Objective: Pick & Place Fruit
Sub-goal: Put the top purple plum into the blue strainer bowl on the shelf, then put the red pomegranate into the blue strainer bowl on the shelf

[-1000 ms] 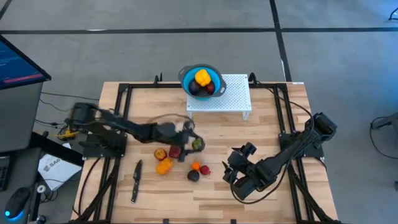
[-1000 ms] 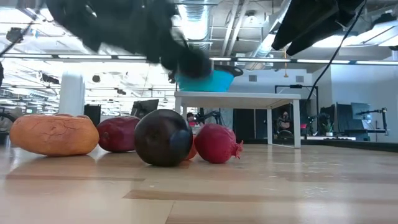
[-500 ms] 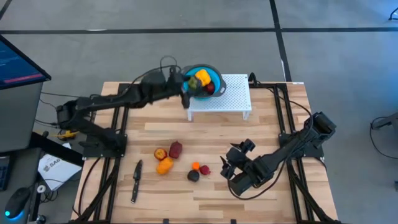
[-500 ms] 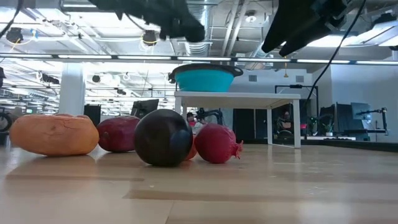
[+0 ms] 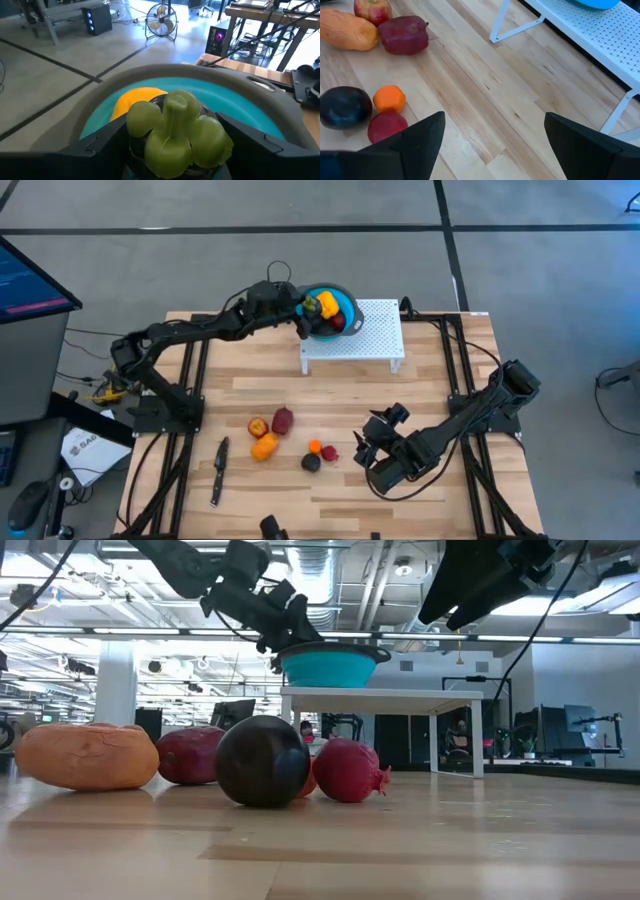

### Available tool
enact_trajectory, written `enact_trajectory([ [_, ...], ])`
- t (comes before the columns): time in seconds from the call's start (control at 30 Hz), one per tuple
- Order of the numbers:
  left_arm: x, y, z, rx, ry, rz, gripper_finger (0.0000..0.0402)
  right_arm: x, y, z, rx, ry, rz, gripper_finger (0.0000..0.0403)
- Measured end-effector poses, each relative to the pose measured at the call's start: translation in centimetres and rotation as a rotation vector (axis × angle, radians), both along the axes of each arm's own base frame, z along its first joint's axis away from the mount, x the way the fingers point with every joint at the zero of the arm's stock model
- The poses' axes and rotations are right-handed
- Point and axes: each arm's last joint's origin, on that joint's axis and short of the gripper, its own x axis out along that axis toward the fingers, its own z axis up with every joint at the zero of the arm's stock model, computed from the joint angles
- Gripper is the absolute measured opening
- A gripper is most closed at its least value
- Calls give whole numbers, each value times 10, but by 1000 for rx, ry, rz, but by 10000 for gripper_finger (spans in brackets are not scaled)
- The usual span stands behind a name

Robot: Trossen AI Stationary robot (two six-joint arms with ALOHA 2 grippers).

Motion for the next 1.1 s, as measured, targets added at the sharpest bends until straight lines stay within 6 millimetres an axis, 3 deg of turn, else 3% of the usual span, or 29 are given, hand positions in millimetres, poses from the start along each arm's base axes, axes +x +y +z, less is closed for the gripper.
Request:
enact_trajectory([
  [0.47, -3, 1, -6, -39, 68, 58, 268, 1, 1, 0, 3, -8, 4, 335],
  [0.73, -4, 1, -8, -32, 89, 53, 328, 1, 1, 0, 3, -8, 4, 335],
  [0.93, -9, -2, 1, -23, 69, 54, 359, 2, -1, 0, 3, -8, -1, 335],
  [1.1, -18, -9, 21, 8, 14, 43, 362, 5, -5, 0, -7, 0, -1, 335],
])
